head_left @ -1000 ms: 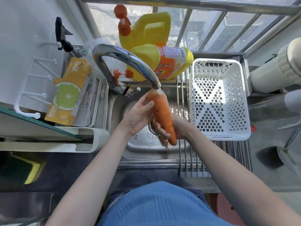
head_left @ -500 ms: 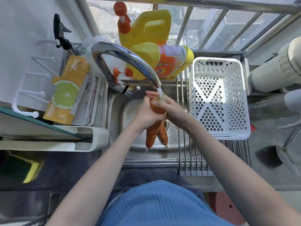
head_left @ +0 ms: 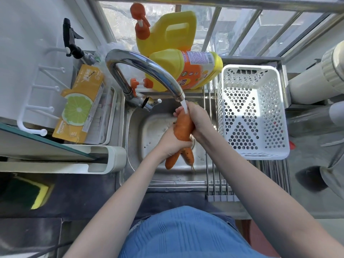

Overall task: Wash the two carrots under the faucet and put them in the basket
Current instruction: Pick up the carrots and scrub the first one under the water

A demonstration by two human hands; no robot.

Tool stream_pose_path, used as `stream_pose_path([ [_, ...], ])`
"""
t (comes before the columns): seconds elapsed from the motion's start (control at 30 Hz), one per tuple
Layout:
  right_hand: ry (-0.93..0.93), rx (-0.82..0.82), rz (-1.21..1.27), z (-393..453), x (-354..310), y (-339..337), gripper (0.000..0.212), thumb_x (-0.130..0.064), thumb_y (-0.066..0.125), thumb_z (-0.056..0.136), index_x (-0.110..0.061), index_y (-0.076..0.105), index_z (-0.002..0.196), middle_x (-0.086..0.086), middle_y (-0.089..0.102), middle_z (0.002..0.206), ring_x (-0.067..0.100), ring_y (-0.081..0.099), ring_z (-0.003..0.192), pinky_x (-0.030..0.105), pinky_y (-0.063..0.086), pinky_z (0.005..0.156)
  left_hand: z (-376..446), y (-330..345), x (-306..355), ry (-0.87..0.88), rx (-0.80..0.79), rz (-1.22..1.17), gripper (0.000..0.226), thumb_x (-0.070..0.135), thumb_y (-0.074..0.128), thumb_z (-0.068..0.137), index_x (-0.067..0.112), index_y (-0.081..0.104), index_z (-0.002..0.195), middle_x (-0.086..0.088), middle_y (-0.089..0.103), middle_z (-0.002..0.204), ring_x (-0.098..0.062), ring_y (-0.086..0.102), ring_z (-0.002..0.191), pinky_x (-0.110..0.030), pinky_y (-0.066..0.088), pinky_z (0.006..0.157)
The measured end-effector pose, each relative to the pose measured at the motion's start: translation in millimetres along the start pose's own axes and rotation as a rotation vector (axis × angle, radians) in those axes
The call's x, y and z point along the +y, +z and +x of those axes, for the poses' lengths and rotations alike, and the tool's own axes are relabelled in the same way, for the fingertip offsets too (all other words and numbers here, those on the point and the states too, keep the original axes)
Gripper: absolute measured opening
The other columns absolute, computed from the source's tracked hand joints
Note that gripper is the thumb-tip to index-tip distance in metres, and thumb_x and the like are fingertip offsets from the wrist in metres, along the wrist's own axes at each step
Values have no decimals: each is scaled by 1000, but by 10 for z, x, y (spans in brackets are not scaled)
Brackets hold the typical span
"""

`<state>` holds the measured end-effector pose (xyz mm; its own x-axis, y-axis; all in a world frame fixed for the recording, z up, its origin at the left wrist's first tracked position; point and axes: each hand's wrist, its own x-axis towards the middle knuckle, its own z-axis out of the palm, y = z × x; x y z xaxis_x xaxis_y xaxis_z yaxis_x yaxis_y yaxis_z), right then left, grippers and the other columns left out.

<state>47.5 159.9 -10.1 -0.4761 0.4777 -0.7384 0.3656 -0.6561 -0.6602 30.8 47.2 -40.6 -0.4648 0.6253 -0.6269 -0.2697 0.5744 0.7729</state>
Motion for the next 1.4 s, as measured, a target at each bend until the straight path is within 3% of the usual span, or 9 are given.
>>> stream_pose_path([
  [0.13,66,-225,15,-26,-115,-5,18,-8,51,95,-7,57,78,7,63,68,19,67,65,33,53,68,-94,3,121,-137,-122,-414,36,-4,68,51,2,50,82,-6,53,55,-15,46,39,-21,41,40],
  [0.37,103,-504,-128,-59,-227,0,33,1,43,90,-11,50,60,2,71,79,21,68,76,39,55,75,-150,-167,68,-255,-604,-800,54,8,76,36,8,49,83,3,43,48,-6,38,34,-15,37,39],
  [0.53,99,-224,-144,62,6,-41,20,0,57,82,-11,67,68,10,72,108,29,65,89,46,53,85,-103,-83,134,-334,-117,-287,18,-2,62,60,6,53,73,-4,55,54,-13,42,38,-20,36,42],
  [0.67,100,5,-42,125,106,48,18,5,65,77,-7,66,64,23,68,92,32,63,78,46,55,82,-115,158,50,-146,333,200,14,17,59,63,15,59,77,-4,63,68,-23,58,55,-28,46,51],
  [0.77,91,55,15,118,171,75,35,4,61,80,-12,67,49,16,65,78,29,58,79,51,53,92,-153,125,-22,-54,426,460,25,30,56,67,20,58,89,1,63,77,-24,57,67,-29,41,57],
  [0.9,113,-141,-18,16,109,71,20,2,56,88,-8,55,70,14,67,84,27,63,72,36,53,69,-162,-61,62,-181,164,2,15,2,63,61,8,55,72,-5,59,55,-19,49,41,-25,39,45],
  [1.1,155,-483,80,6,-22,-22,44,-2,42,94,-13,53,53,8,70,111,27,67,95,46,43,87,-265,-228,166,-385,-432,-582,18,4,60,49,10,54,65,1,45,47,-7,37,34,-16,33,37],
  [1.2,145,-520,116,-34,-109,28,49,-8,40,98,-19,61,55,4,71,108,25,67,96,51,44,87,-230,-277,194,-371,-595,-789,45,6,75,39,9,52,77,2,44,48,-7,39,33,-15,37,36],
  [1.4,140,-191,224,95,-21,69,24,-30,46,100,-19,64,88,7,68,96,26,58,94,43,40,98,-113,-145,253,-246,102,-55,19,2,63,61,7,54,77,-6,58,56,-20,50,41,-24,41,45],
])
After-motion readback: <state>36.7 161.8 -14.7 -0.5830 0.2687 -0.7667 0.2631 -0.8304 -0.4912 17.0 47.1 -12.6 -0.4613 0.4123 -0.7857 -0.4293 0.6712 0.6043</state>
